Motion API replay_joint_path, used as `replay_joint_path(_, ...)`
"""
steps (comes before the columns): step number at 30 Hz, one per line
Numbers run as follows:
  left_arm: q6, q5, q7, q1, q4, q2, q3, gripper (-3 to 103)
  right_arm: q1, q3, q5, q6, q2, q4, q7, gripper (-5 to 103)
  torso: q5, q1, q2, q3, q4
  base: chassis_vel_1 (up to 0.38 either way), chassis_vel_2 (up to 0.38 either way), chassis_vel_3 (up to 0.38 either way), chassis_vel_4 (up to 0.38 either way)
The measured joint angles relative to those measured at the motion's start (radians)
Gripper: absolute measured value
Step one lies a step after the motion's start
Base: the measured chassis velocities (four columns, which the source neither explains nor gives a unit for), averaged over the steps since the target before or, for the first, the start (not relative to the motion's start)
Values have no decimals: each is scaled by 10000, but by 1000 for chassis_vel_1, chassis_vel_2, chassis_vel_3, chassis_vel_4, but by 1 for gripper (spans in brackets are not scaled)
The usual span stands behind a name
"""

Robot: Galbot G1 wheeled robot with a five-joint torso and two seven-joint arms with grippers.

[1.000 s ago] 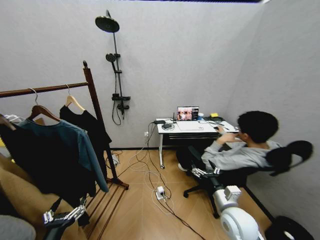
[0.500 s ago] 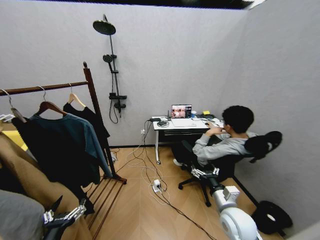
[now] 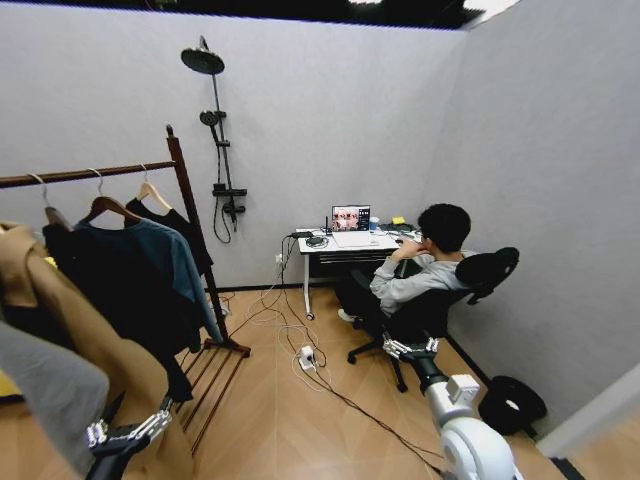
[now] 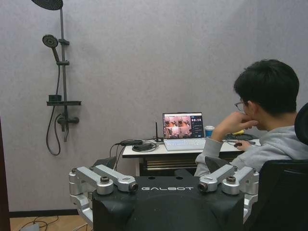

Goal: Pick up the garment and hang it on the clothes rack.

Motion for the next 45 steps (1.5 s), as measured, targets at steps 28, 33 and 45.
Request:
replay_joint_path(28, 0, 0, -1, 0, 0, 0, 0, 100, -87, -19, -37, 71, 64, 10, -15, 100, -4, 2, 0, 1, -2, 176, -193, -185, 181)
replay_joint_path(33, 0, 0, 0, 0, 0, 0, 0, 100, -100, -80, -115, 102, 90, -40, -28, 100, -2, 3, 0, 1, -1, 178, -184, -177, 185)
replay_joint_path(45, 0, 0, -1, 0, -1, 0, 0, 100, 32, -348, -302, 110, 156, -230, -35, 100, 0, 0, 1, -1, -3, 185, -196, -189, 197)
